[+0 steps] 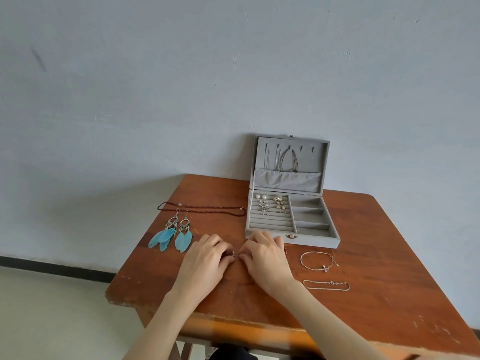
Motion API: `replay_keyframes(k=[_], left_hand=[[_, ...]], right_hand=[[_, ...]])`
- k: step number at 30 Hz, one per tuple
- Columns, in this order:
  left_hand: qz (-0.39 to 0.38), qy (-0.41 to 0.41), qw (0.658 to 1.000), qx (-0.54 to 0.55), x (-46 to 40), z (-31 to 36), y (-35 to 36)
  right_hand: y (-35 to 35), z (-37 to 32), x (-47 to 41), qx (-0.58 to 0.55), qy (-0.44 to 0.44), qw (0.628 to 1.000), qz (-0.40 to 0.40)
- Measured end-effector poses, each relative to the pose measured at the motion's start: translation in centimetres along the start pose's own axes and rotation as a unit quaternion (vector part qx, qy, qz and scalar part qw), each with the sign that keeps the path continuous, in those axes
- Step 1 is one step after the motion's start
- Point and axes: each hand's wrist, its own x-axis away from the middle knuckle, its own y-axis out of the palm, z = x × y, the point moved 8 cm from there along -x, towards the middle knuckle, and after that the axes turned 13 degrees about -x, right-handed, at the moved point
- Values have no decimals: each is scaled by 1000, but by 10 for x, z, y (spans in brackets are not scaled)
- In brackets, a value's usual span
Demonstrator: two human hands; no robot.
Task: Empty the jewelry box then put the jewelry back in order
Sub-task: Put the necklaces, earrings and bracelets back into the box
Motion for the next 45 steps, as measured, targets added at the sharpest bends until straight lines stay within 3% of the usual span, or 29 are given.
replay_keyframes(k=[4,8,25,28,30,35,39,45], left_hand=[[-5,10,1000,8,-2,6,1],[-13,17,1000,14,-6,7,5],[-45,-49,993,99,-3,-3,9],[-51,-59,992,101,-3,-6,9],[-53,-65,991,102,-3,-7,10],[-35,-82,989,114,-8,-5,5],[-19,-99,983,155,-25,2,0],[-17,-62,975,211,-77,35,1]], right_hand=[[-6,-10,1,74,-45,996,24],[7,1,-1,72,-36,996,-40],[15,-15,-11,122,-58,983,-128],[12,-13,-10,74,-58,989,-111],[3,-7,-11,-31,-32,996,-71],[-27,17,-10,-235,68,969,27],[-52,46,-14,-291,116,948,55],[-80,104,-32,-291,173,939,62]])
